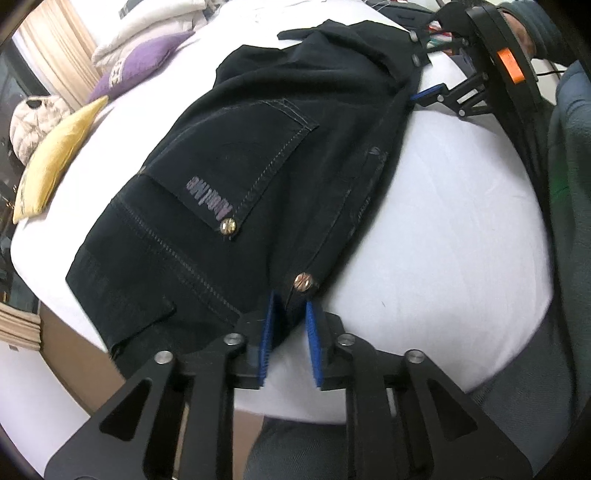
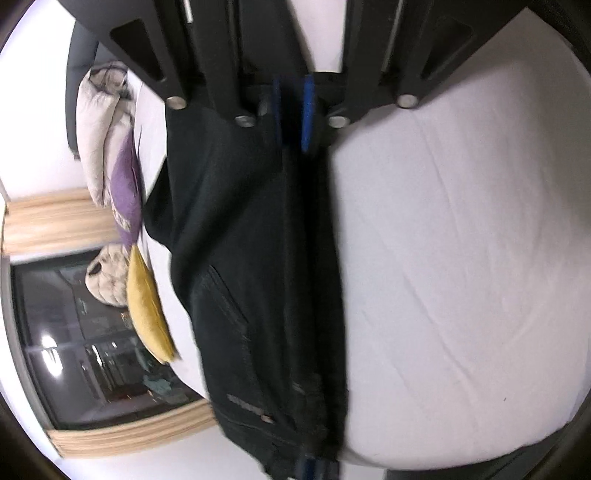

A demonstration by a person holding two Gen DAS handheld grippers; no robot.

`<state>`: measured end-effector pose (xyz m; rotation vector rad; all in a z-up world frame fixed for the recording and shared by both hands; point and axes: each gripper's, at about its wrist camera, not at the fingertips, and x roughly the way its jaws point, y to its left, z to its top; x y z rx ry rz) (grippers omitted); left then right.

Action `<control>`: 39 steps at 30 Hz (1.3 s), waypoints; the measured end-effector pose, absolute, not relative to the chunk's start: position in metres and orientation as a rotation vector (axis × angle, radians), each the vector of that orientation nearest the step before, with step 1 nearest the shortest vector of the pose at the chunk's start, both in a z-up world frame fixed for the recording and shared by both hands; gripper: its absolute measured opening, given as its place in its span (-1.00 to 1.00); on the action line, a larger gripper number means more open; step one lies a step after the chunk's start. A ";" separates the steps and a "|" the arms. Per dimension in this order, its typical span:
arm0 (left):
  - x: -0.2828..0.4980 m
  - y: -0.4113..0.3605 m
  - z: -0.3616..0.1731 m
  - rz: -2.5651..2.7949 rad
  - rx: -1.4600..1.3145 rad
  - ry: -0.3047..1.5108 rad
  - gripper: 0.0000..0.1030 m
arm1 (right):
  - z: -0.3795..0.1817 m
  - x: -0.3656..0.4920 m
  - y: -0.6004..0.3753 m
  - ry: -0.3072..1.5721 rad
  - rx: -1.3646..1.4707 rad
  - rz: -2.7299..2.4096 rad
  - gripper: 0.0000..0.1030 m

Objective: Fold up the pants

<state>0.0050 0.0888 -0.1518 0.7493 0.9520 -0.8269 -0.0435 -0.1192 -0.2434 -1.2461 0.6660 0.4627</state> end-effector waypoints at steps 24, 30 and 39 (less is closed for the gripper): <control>0.062 0.003 -0.151 -0.665 0.347 0.978 -0.63 | -0.190 0.022 -0.203 1.014 -0.309 0.334 0.15; 0.081 -0.039 -0.153 -0.620 0.303 0.941 -0.62 | -0.160 0.035 -0.189 0.872 -0.278 0.395 0.23; 0.081 -0.050 -0.186 -0.565 0.315 0.965 -0.62 | -0.160 0.047 -0.240 0.975 -0.162 0.340 0.22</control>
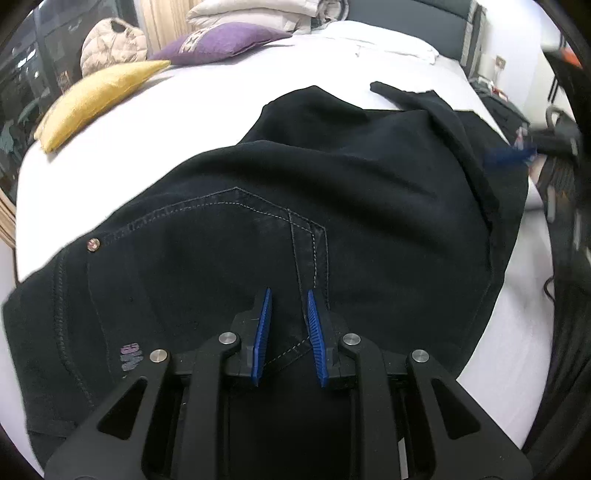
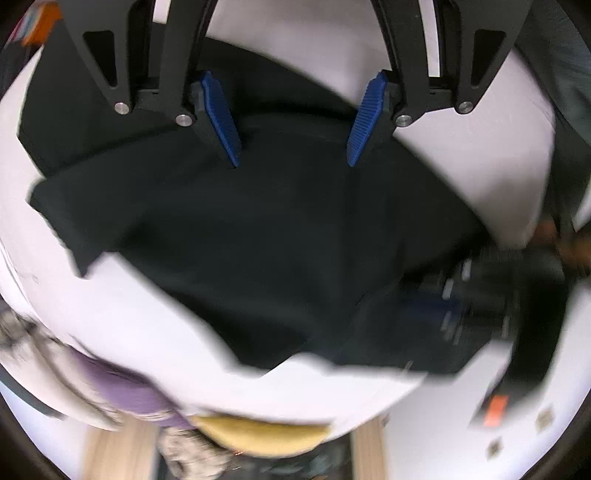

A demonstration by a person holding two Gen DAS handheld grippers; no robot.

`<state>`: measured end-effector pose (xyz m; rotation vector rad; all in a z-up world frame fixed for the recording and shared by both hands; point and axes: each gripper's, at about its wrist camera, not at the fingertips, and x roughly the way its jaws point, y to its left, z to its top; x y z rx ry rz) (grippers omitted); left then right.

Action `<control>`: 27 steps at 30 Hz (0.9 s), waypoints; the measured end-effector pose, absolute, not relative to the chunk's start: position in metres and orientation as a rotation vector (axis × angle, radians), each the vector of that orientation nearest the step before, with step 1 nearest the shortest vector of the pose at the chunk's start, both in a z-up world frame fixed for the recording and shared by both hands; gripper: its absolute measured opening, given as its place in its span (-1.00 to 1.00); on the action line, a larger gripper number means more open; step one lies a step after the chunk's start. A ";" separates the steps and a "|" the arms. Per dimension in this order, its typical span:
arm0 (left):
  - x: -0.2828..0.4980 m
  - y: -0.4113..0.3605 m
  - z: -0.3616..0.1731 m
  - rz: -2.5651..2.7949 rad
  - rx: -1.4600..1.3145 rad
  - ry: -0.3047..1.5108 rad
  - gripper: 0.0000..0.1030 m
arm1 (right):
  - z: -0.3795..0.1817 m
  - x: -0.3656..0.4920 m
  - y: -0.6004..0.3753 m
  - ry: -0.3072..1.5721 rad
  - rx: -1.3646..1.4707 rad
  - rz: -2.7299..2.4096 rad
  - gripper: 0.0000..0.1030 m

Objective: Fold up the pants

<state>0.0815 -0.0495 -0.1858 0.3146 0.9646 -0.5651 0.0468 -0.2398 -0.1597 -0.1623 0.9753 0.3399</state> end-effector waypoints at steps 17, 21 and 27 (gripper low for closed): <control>0.086 -0.042 -0.180 -0.522 0.237 0.991 -0.62 | -0.190 0.300 -0.410 1.318 0.115 -0.252 0.23; 0.086 -0.041 -0.180 -0.528 0.229 0.986 -0.62 | -0.219 0.313 -0.413 1.396 0.139 -0.294 0.25; 0.083 -0.039 -0.180 -0.524 0.233 0.977 -0.62 | -0.211 0.306 -0.425 1.367 0.188 -0.322 0.14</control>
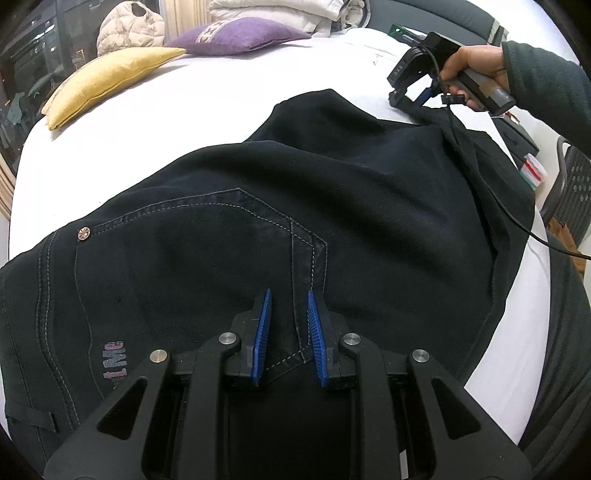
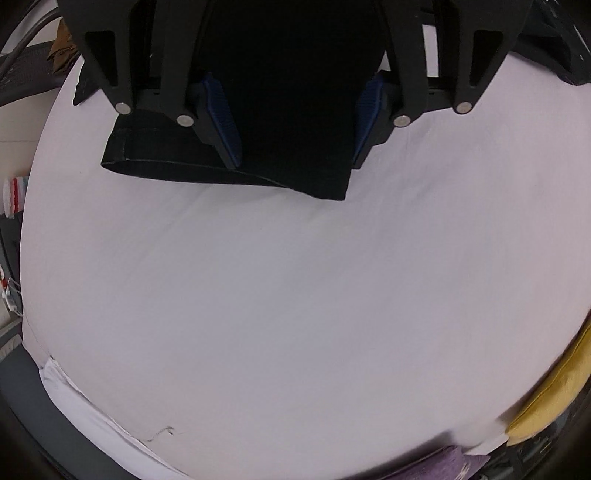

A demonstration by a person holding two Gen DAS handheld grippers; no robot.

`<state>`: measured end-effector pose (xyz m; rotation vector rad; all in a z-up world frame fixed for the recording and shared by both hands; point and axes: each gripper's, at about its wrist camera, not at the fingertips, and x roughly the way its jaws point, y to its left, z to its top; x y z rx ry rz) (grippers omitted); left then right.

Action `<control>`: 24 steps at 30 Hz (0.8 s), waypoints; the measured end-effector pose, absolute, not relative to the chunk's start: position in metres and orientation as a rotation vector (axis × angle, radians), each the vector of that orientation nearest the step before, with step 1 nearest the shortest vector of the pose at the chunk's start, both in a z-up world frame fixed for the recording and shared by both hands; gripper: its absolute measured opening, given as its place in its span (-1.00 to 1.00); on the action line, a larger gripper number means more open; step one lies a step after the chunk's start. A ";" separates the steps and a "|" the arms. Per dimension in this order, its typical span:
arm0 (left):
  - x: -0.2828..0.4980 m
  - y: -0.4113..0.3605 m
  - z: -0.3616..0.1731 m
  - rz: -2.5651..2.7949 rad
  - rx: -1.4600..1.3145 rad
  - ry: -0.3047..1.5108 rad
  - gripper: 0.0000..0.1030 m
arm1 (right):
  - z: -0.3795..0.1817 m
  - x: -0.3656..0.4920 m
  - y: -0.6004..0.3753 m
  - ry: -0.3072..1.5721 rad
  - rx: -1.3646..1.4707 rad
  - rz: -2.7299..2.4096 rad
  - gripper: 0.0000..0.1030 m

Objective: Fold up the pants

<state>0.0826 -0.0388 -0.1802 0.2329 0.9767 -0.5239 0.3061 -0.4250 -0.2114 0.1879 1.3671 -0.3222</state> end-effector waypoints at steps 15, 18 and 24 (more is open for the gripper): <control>0.078 -0.040 -0.181 -0.512 0.219 0.969 -0.62 | -0.172 0.295 -0.410 1.249 0.030 -0.454 0.15; 0.078 -0.039 -0.180 -0.514 0.217 0.968 -0.62 | -0.165 0.309 -0.415 1.215 0.004 -0.471 0.15; 0.084 -0.036 -0.176 -0.507 0.181 0.997 -0.62 | -0.179 0.305 -0.394 1.286 0.050 -0.418 0.19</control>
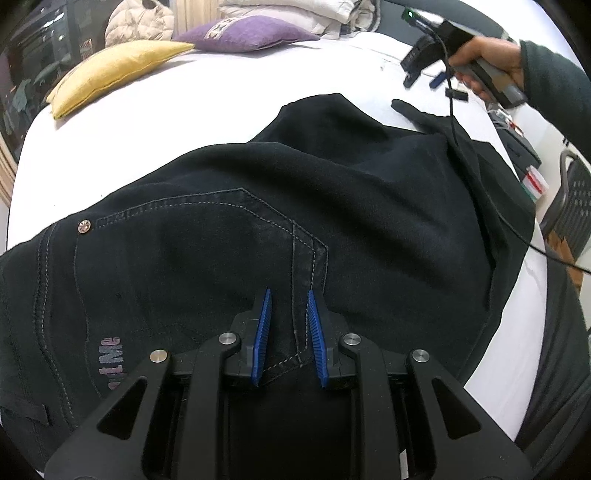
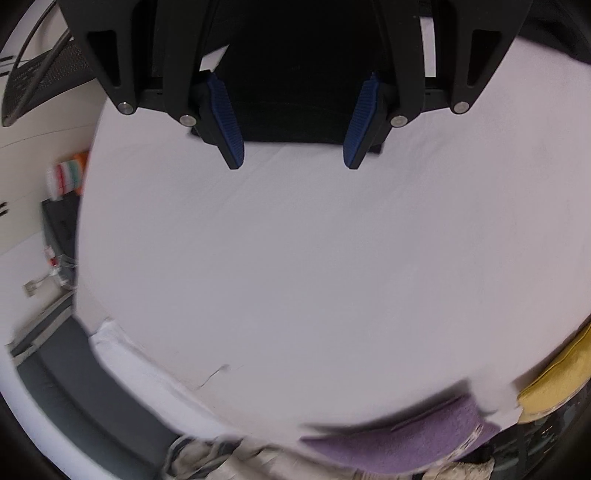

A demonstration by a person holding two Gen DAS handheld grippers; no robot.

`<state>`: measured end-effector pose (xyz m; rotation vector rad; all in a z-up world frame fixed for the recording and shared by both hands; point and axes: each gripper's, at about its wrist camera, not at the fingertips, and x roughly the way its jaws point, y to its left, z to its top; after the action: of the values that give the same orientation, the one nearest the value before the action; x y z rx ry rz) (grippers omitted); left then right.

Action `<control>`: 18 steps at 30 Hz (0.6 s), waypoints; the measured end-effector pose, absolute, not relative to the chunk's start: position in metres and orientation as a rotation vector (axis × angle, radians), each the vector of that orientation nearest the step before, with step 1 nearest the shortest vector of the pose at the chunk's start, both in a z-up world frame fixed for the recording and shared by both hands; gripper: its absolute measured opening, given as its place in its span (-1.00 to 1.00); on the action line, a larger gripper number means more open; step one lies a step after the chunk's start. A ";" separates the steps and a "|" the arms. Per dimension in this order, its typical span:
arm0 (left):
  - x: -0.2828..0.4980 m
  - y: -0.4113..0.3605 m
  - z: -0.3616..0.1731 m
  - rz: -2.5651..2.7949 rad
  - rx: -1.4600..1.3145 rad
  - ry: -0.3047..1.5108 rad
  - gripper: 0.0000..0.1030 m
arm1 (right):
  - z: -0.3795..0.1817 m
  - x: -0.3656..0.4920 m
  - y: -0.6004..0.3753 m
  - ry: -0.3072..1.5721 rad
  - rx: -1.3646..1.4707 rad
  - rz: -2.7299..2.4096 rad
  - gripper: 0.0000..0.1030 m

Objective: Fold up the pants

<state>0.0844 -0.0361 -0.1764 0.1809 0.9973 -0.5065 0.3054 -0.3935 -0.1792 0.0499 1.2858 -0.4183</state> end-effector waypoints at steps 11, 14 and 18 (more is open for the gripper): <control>0.102 -0.044 -0.162 -0.497 0.168 1.077 -0.61 | -0.220 0.302 -0.396 1.377 0.118 -0.312 -0.38; 0.119 -0.044 -0.142 -0.524 0.111 1.050 -0.61 | -0.217 0.299 -0.399 1.346 0.113 -0.318 -0.81; 0.149 -0.063 -0.130 -0.560 0.102 1.025 -0.61 | -0.212 0.287 -0.401 1.291 0.171 -0.293 -0.93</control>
<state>0.1492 -0.0629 -0.1296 0.1021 1.0254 -0.5602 0.2865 -0.4007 -0.2117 0.1715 1.2912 -0.2928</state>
